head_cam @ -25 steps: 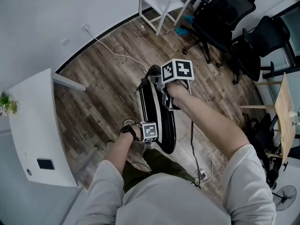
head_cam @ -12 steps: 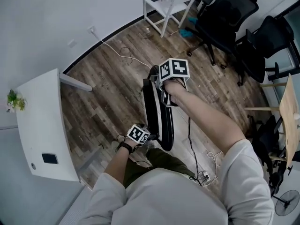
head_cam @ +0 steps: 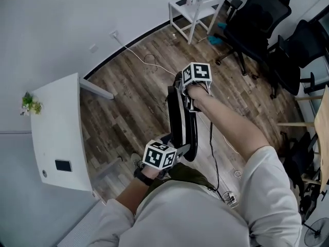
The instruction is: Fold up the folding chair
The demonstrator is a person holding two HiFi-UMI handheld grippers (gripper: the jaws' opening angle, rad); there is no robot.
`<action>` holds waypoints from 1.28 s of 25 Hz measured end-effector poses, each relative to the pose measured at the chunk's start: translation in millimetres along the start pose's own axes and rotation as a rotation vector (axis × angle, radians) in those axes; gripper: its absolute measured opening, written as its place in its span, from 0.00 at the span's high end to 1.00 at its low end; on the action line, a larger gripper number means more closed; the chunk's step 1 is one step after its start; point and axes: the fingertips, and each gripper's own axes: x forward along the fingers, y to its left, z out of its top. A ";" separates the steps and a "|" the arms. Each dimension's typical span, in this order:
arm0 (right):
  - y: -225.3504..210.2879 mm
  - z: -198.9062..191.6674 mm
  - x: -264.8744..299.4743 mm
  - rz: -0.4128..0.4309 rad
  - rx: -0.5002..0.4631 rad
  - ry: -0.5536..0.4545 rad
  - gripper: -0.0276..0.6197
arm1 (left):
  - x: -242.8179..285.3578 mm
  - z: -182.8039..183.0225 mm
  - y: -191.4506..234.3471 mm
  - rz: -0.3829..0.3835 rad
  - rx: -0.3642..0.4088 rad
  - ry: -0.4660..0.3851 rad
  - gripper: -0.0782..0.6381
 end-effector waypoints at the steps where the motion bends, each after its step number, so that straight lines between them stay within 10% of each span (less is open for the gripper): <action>1: -1.7 -0.1 -0.1 0.000 0.002 0.001 0.73 | -4.9 3.4 -6.2 -0.020 0.010 -0.004 0.36; 8: -8.7 0.3 -3.2 0.000 0.007 0.003 0.73 | 1.0 18.3 -50.7 -0.121 0.011 -0.007 0.33; 18: -1.8 1.9 -1.4 -0.027 -0.014 0.003 0.73 | 69.5 -9.0 -30.6 0.262 0.224 0.190 0.31; 32: 80.2 -10.8 35.1 -0.180 -0.119 0.023 0.79 | -3.1 -27.4 25.0 0.300 0.232 0.215 0.42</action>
